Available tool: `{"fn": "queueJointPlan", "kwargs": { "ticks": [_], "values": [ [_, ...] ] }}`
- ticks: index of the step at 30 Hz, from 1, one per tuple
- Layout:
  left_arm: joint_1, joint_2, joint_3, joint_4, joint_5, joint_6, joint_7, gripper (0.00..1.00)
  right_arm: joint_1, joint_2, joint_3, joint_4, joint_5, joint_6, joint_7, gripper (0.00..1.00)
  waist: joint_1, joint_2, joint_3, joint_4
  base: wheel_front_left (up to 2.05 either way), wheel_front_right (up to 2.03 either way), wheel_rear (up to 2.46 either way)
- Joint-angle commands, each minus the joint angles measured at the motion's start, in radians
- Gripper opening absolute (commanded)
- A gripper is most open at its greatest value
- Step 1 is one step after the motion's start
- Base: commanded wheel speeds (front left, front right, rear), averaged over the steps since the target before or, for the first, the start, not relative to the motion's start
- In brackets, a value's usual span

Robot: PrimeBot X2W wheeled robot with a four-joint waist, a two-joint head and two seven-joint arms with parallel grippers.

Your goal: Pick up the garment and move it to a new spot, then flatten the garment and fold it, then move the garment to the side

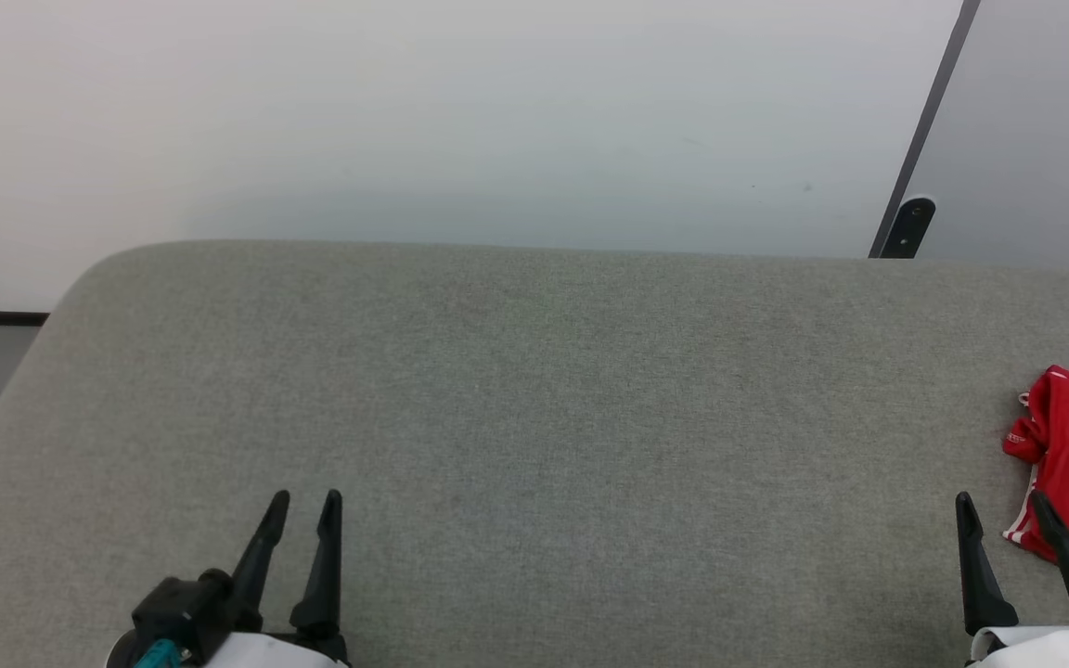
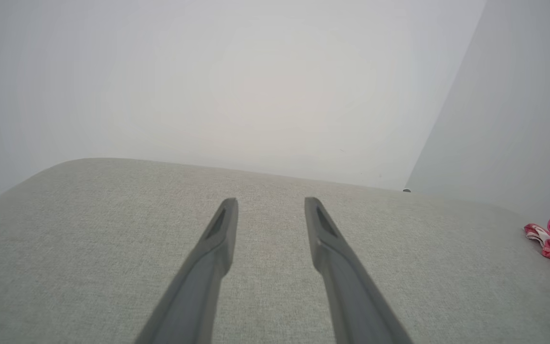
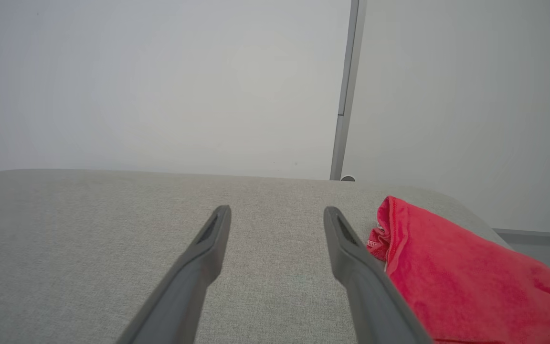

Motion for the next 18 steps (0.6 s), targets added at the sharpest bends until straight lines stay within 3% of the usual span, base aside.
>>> {"fn": "queueJointPlan", "kwargs": {
  "ticks": [1, 2, 3, 9, 18],
  "values": [
    [0.008, 0.000, 0.005, -0.002, 0.004, 0.002, 0.000, 0.69, 0.009, 0.004, -0.003, 0.003, -0.008, -0.001, -0.005, 1.00, 0.0000, 0.0000, 0.000, 0.000, 0.00, 0.00, 0.00],
    [0.009, 0.002, 0.004, -0.005, 0.012, 0.002, 0.000, 0.70, 0.009, 0.003, -0.005, 0.004, -0.009, -0.001, -0.005, 1.00, 0.0000, 0.0000, 0.000, 0.000, 0.00, 0.00, 0.00],
    [0.002, -0.001, 0.004, 0.000, 0.007, 0.000, 0.000, 0.00, 0.000, 0.004, -0.003, 0.007, -0.001, 0.000, 0.001, 0.00, 0.0000, 0.0000, 0.000, 0.000, 0.00, 0.00, 0.00],
    [0.038, -0.013, -0.001, 0.056, 0.002, 0.000, 0.002, 0.00, 0.025, 0.028, -0.001, 0.064, 0.006, 0.000, 0.009, 0.00, 0.0000, 0.0000, 0.000, 0.000, 0.00, 0.00, 0.00],
    [0.021, -0.022, 0.017, 0.059, -0.156, 0.000, 0.047, 0.00, 0.005, 0.040, -0.008, 0.066, 0.176, 0.000, 0.056, 0.00, 0.0000, 0.0000, 0.004, -0.002, 0.00, 0.00, 0.00]
  ]
}}
